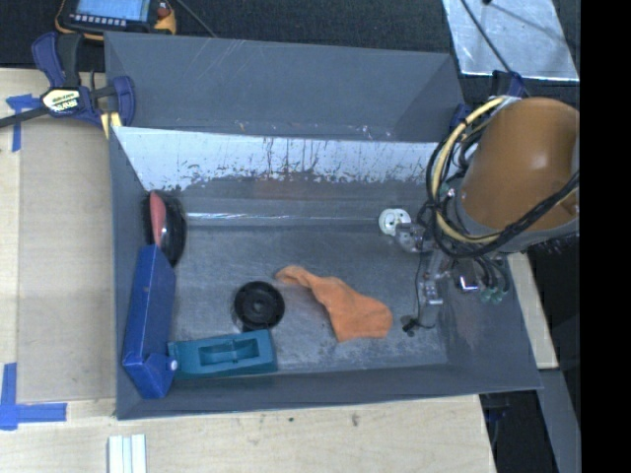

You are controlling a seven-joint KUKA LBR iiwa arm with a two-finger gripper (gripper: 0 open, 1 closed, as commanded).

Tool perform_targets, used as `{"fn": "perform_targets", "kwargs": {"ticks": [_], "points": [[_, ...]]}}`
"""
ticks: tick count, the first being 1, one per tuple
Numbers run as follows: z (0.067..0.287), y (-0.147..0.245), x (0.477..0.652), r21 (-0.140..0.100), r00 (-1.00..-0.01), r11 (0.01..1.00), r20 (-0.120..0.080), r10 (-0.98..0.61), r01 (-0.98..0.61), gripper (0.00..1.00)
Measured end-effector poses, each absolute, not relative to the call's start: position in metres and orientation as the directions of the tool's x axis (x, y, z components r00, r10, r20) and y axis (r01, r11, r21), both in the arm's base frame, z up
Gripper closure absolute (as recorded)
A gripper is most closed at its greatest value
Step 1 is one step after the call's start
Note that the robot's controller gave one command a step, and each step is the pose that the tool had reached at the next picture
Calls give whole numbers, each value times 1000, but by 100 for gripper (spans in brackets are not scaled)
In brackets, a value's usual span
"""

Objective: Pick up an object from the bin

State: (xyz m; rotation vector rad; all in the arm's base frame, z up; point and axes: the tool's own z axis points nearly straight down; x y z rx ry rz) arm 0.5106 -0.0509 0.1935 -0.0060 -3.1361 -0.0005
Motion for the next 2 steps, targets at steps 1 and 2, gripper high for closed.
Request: {"fn": "perform_targets", "kwargs": {"ticks": [1, 2], "points": [[198, -51, 512, 0, -1000, 1000, -3, 2, 2, 0], [150, -35, 503, -2, -998, 998, -8, -63, -63, 0]]}}
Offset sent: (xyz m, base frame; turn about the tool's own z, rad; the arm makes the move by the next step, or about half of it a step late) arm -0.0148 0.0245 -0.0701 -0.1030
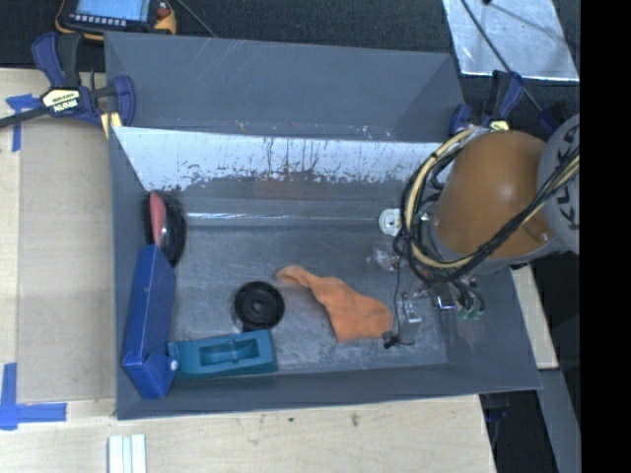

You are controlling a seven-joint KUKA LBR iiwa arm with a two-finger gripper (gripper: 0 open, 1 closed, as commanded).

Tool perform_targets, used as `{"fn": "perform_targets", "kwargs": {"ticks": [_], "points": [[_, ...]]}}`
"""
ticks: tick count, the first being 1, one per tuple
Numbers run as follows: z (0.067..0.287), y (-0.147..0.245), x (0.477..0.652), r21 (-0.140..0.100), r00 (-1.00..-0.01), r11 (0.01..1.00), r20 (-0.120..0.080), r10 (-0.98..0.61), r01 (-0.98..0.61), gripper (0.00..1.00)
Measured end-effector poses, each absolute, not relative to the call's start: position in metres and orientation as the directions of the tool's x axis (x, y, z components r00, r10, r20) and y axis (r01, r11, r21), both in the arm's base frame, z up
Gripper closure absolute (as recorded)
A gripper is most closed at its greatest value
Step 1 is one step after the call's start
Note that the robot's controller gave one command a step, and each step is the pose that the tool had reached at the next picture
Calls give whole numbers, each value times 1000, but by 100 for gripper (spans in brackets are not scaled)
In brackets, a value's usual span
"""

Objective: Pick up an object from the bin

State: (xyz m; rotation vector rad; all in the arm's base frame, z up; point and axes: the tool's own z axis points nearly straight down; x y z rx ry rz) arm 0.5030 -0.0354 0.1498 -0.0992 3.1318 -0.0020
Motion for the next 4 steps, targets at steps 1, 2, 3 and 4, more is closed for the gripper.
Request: {"fn": "perform_targets", "kwargs": {"ticks": [1, 2, 3, 4], "points": [[89, -41, 505, 0, -998, 998, -5, -67, -67, 0], [79, -42, 504, 0, -998, 998, 0, -58, -58, 0], [71, -21, 521, 0, -1000, 1000, -7, 8, 8, 100], [71, -21, 521, 0, -1000, 1000, -7, 7, 7, 100]]}}
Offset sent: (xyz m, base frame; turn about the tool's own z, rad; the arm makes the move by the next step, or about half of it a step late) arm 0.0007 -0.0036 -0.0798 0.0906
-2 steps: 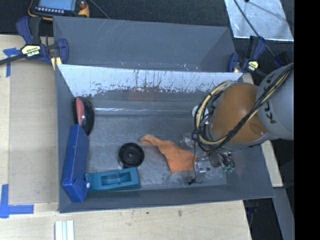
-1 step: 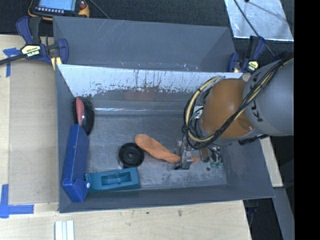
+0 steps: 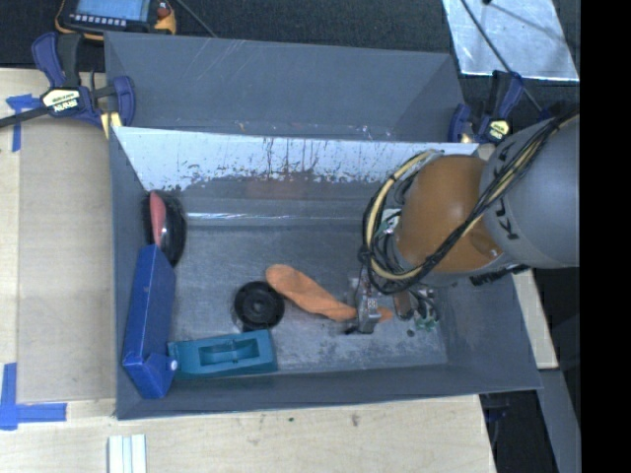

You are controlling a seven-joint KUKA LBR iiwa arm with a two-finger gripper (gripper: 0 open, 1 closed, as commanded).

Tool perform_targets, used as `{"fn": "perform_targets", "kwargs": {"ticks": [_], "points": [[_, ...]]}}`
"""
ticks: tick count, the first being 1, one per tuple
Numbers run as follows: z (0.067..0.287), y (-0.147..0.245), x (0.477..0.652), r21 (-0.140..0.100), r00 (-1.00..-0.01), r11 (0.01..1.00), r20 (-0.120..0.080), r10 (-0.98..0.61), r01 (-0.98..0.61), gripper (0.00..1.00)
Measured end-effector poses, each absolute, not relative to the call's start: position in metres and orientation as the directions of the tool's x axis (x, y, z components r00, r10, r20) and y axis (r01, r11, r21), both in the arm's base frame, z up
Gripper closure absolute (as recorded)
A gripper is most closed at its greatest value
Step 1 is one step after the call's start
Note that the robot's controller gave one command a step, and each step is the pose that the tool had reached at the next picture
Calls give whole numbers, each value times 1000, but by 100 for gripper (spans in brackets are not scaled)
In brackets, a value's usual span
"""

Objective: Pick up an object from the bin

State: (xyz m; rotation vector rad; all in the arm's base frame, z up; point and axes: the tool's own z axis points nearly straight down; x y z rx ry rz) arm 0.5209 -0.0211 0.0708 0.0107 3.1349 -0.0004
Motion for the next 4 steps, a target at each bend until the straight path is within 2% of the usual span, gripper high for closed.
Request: {"fn": "perform_targets", "kwargs": {"ticks": [4], "points": [[71, -21, 521, 0, -1000, 1000, -7, 7, 7, 100]]}}
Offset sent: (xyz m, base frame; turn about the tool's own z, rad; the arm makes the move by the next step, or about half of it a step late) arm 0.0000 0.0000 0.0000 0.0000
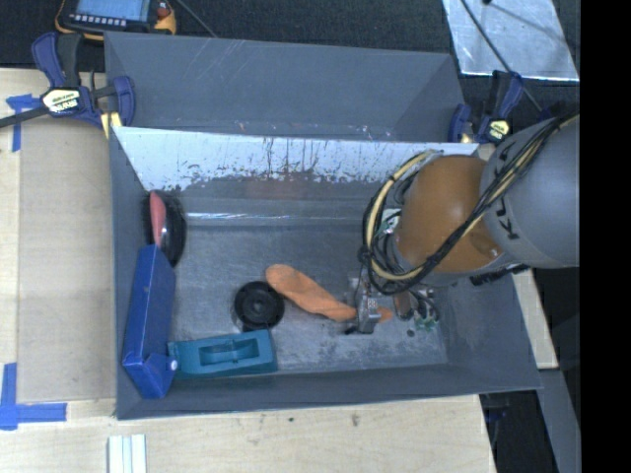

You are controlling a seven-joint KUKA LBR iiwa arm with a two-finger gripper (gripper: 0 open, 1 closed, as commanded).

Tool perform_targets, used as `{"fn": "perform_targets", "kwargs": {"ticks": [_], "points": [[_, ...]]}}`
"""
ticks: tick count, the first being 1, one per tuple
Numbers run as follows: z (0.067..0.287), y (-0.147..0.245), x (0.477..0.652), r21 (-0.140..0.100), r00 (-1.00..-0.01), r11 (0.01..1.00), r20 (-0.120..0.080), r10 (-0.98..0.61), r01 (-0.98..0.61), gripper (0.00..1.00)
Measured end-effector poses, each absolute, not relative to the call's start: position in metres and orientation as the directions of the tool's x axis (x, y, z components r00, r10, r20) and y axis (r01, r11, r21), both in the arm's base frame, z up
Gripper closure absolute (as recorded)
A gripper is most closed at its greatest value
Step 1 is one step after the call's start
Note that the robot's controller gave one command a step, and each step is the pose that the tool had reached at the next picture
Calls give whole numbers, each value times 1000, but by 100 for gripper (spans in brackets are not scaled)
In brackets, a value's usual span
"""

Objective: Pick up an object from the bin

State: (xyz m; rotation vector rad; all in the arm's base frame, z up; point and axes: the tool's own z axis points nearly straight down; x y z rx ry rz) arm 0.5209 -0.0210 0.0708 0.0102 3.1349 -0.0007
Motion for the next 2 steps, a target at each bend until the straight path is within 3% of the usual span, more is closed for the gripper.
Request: {"fn": "perform_targets", "kwargs": {"ticks": [2], "points": [[71, -21, 521, 0, -1000, 1000, -7, 6, 6, 100]]}}
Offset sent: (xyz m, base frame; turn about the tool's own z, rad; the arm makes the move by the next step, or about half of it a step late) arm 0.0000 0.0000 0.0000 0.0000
